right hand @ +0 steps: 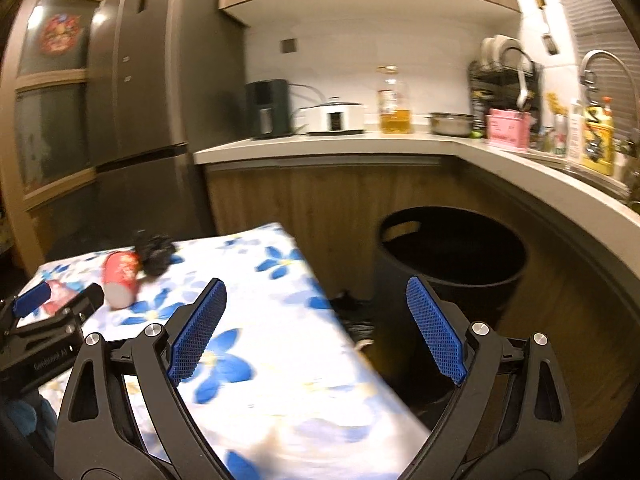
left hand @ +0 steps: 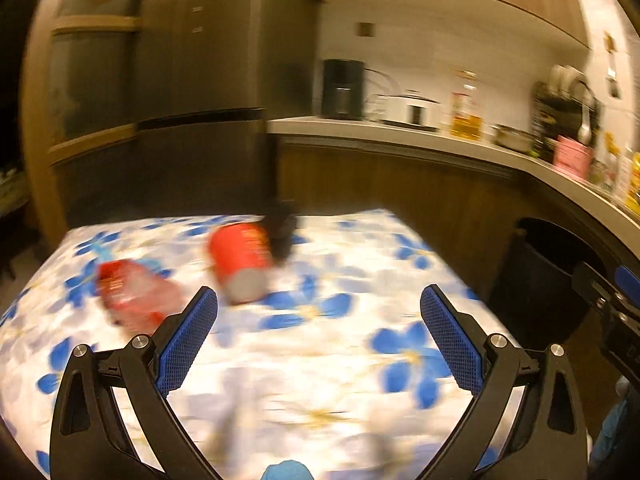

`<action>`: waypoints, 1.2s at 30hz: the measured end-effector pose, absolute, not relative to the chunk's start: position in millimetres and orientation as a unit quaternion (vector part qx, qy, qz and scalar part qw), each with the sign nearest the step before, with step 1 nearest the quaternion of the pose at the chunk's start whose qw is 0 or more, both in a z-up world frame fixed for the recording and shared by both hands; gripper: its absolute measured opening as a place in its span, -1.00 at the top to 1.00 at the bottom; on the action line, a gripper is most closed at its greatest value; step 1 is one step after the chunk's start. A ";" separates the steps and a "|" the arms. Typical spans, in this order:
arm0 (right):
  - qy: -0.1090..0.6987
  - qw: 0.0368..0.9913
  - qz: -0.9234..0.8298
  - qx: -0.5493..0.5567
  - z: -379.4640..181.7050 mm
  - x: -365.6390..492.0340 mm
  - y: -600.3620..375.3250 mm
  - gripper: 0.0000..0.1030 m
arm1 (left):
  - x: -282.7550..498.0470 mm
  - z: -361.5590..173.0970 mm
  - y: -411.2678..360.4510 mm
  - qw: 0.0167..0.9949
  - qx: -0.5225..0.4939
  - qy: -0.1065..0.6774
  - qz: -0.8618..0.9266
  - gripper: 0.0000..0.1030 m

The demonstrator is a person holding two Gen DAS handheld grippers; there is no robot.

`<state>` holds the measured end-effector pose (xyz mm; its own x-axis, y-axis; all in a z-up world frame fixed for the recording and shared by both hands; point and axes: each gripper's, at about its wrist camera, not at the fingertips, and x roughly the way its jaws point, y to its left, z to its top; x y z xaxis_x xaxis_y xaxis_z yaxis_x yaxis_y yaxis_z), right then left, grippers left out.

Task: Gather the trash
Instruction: 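Move both open grippers back over the table, then grasp the red printed snack bag with the left gripper while the right grasps the red cup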

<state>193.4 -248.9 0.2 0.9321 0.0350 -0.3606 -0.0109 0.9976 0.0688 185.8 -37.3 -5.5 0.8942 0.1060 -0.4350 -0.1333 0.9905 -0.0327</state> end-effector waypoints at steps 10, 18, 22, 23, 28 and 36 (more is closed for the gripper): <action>0.196 0.975 0.101 0.017 -12.7 208.8 -160.5 -0.75 | 193.6 -22.0 81.2 0.951 -0.079 0.231 0.191 -0.88; 0.204 0.967 0.153 0.016 -18.1 237.3 -108.0 -0.75 | 230.3 -42.8 115.3 0.936 -0.136 0.278 0.169 -0.38; 0.213 0.961 0.174 0.020 -23.9 258.1 -83.1 -0.75 | 236.4 -56.8 120.5 0.930 -0.153 0.299 0.149 0.15; 0.214 0.961 0.176 0.020 -24.5 261.4 -80.2 -0.75 | 235.8 -58.8 123.1 0.929 -0.162 0.300 0.145 0.25; 0.227 0.955 0.188 0.013 -34.2 279.3 -53.3 -0.75 | 229.4 -62.6 125.6 0.933 -0.177 0.290 0.122 0.65; 0.263 0.945 0.193 0.004 -49.8 316.1 -19.3 -0.75 | 186.7 -39.4 123.4 0.955 -0.179 0.204 0.123 0.68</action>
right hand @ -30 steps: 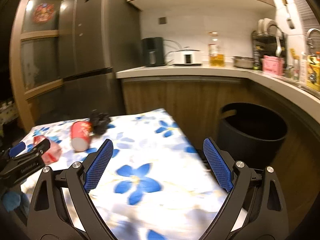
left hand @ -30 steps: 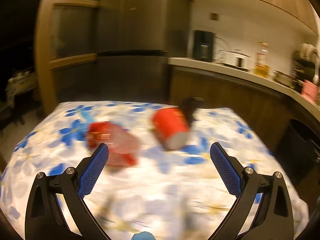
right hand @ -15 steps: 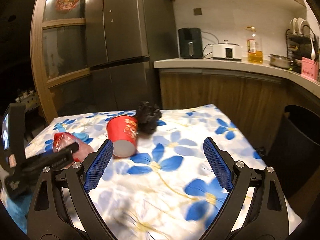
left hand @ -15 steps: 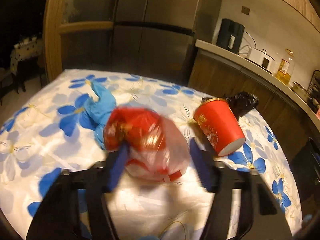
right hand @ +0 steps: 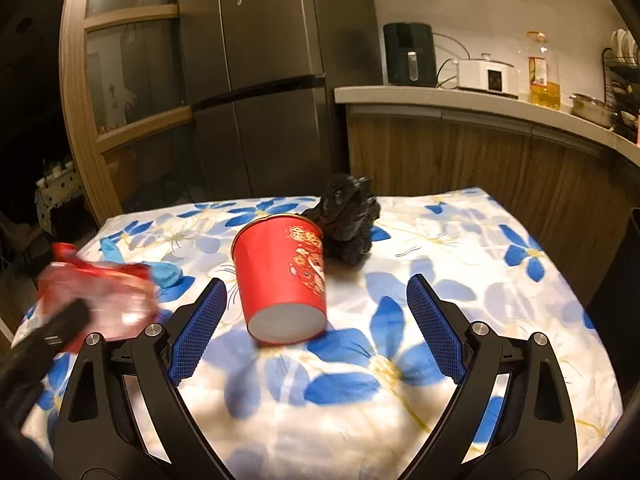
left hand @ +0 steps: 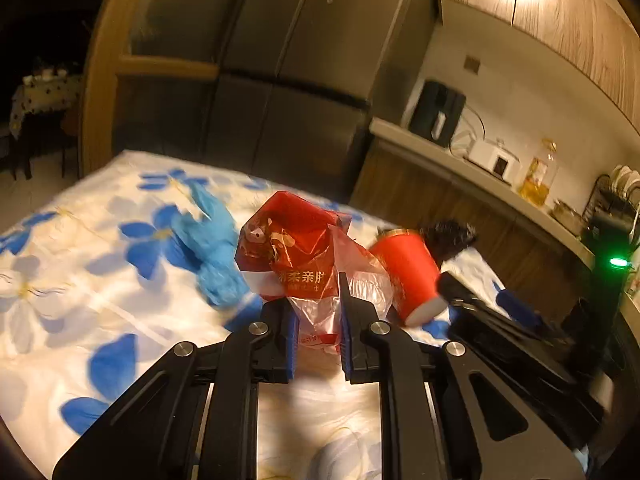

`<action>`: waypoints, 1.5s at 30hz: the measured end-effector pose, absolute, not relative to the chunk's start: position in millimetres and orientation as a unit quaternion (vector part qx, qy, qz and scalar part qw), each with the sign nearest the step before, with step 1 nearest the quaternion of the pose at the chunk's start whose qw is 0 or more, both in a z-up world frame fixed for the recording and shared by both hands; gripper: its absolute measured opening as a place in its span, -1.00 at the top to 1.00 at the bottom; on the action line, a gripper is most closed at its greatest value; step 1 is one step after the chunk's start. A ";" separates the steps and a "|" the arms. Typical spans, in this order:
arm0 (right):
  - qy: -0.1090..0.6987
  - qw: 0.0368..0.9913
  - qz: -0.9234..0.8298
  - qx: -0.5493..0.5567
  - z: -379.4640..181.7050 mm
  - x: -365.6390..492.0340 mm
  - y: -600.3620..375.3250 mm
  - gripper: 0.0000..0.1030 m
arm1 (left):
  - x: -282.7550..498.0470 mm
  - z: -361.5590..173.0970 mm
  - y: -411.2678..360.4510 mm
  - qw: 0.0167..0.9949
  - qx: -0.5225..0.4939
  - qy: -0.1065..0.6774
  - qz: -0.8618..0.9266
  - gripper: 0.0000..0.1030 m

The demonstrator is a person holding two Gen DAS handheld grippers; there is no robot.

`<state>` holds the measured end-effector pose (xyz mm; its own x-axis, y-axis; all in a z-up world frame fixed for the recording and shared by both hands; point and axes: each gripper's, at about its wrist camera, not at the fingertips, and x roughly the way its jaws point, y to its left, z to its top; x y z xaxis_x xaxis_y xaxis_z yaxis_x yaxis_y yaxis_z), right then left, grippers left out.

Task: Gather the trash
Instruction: 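Grasp the red printed snack bag with the left gripper while the right grasps the red cup, then carry the snack bag and red cup over the bin and open both grippers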

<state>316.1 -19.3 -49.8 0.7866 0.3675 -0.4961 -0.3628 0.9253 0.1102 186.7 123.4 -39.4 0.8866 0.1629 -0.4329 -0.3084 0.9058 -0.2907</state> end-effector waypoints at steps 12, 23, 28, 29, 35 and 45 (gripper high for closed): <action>0.309 0.928 0.209 -0.009 -67.4 350.3 12.5 -0.35 | 179.0 -38.8 135.5 0.954 -0.195 0.188 0.128 0.68; 0.300 0.929 0.215 -0.015 -65.0 341.3 11.7 -0.12 | 180.0 -39.1 135.2 0.954 -0.192 0.191 0.130 0.68; 0.293 0.930 0.221 -0.011 -58.6 328.4 1.3 -0.09 | 180.6 -36.0 131.4 0.956 -0.180 0.188 0.133 0.68; 0.290 0.930 0.224 -0.009 -56.8 324.7 -1.6 -0.09 | 180.5 -35.5 129.6 0.957 -0.178 0.188 0.134 0.68; 0.272 0.932 0.241 0.000 -43.3 293.5 -26.5 -0.09 | 172.8 -28.6 118.6 0.961 -0.158 0.181 0.135 0.68; 0.249 0.937 0.243 0.026 -23.0 251.0 -78.7 -0.08 | 160.4 -14.3 88.5 0.966 -0.135 0.179 0.126 0.68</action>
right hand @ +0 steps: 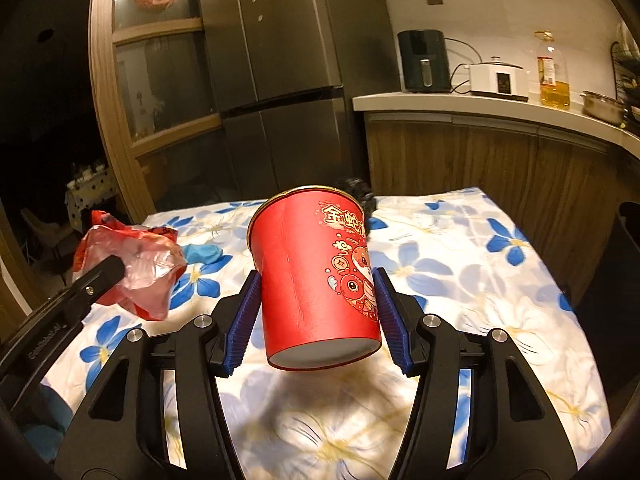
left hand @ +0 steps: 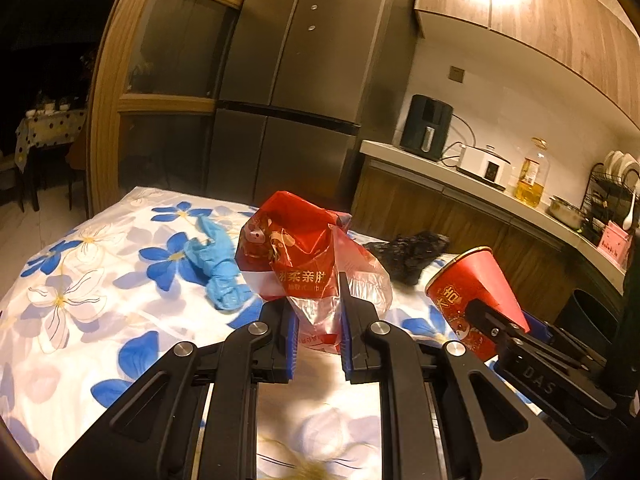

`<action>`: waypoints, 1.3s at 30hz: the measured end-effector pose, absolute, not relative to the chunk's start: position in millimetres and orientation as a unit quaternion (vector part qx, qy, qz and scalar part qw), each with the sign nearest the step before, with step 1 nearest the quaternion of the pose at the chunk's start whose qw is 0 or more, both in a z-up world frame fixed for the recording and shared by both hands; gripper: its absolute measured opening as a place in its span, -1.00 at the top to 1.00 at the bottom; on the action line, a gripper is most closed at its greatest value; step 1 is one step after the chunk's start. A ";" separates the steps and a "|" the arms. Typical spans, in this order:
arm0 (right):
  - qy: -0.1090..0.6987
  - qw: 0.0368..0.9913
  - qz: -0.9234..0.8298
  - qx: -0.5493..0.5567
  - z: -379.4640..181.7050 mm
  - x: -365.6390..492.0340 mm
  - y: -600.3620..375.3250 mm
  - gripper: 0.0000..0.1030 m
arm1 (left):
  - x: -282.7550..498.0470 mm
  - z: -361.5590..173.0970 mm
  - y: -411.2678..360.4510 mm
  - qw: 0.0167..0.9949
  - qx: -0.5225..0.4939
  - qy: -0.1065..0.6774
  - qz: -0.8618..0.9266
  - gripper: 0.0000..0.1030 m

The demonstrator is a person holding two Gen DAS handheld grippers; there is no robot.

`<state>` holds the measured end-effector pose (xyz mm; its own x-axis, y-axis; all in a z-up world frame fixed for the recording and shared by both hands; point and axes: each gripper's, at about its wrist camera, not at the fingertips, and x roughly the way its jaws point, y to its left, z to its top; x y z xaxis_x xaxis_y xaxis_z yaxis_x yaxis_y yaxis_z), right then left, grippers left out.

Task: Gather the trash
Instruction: 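Carry the snack bag and red cup over the bin and open both grippers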

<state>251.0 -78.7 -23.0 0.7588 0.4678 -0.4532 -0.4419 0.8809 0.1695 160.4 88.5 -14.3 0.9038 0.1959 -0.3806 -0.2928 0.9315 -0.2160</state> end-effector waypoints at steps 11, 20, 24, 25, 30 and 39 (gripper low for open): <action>0.216 0.957 0.185 0.059 0.1 235.6 -166.0 -0.09 | 181.2 9.5 3.1 0.979 -0.093 0.172 0.053 0.68; 0.197 0.972 0.093 0.087 7.5 238.2 -266.1 -0.09 | 216.7 17.2 -95.0 0.982 -0.053 0.176 -0.041 0.68; 0.186 0.977 0.046 0.097 10.6 240.4 -313.2 -0.09 | 235.8 23.4 -138.2 0.981 -0.043 0.172 -0.084 0.68; 0.184 0.977 0.035 0.099 11.4 243.4 -323.8 -0.09 | 240.1 25.1 -148.0 0.980 -0.041 0.171 -0.094 0.68; 0.172 0.978 -0.022 0.113 13.9 247.3 -379.2 -0.09 | 260.6 33.4 -200.1 0.977 -0.029 0.159 -0.142 0.68; 0.157 0.976 -0.083 0.129 11.6 260.7 -440.6 -0.09 | 299.4 23.3 -268.0 0.964 -0.023 0.168 -0.206 0.67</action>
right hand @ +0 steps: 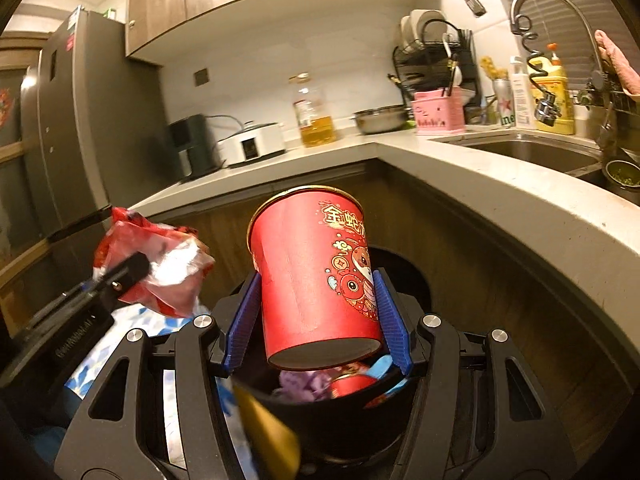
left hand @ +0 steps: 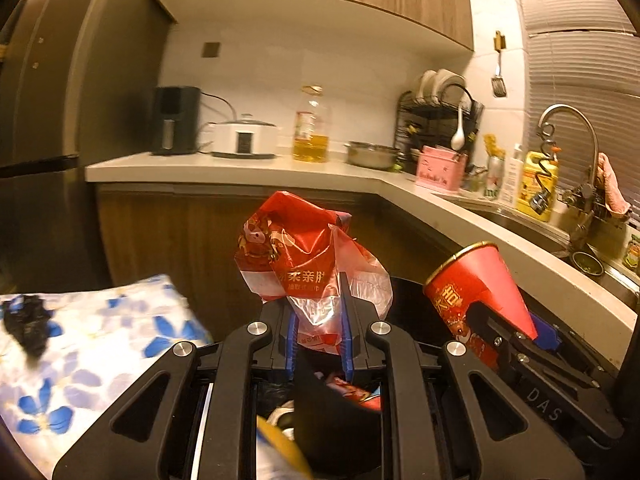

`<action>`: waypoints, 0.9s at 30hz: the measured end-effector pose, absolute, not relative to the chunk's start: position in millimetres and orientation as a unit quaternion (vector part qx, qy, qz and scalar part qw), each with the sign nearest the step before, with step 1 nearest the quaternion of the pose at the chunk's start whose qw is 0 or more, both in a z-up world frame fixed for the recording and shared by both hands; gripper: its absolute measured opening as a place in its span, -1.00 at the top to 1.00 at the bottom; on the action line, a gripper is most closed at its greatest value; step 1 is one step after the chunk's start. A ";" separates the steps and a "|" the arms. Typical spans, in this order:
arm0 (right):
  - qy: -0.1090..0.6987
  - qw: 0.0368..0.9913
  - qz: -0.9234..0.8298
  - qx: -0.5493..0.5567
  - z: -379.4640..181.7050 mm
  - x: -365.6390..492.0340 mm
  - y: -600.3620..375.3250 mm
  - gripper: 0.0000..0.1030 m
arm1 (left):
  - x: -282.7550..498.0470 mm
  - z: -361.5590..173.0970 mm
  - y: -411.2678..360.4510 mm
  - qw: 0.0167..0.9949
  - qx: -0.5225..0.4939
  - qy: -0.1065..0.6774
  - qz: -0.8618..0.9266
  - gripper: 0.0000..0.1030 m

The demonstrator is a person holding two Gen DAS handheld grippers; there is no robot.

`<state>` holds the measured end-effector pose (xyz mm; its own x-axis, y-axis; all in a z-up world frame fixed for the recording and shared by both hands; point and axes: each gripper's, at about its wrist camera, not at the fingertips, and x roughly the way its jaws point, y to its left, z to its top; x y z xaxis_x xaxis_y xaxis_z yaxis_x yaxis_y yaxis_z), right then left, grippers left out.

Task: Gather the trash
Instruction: 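Carry the snack bag and red cup over the bin and open both grippers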

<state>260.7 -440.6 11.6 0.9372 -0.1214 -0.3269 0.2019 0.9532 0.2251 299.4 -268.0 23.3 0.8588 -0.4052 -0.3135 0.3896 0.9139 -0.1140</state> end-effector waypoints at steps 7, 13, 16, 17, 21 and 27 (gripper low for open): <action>0.150 0.977 -0.091 0.125 10.4 275.7 -458.4 -0.10 | 317.3 10.7 -296.1 0.955 -0.017 0.177 -0.237 0.57; 0.152 0.976 -0.091 0.129 9.7 284.8 -462.9 -0.12 | 326.3 1.1 -301.0 0.953 -0.010 0.188 -0.236 0.49; 0.155 0.975 -0.090 0.132 7.5 288.2 -464.5 -0.14 | 332.7 0.5 -301.8 0.949 -0.019 0.198 -0.246 0.27; 0.156 0.975 -0.090 0.132 6.8 289.5 -464.7 -0.15 | 333.0 0.6 -301.8 0.949 -0.018 0.196 -0.246 0.18; 0.163 0.974 -0.086 0.135 5.3 293.6 -465.2 -0.19 | 332.6 1.4 -295.3 0.953 -0.025 0.192 -0.232 -0.07; 0.172 0.973 -0.086 0.127 3.7 294.9 -461.0 -0.50 | 325.1 7.7 -266.0 0.963 -0.052 0.182 -0.194 -0.53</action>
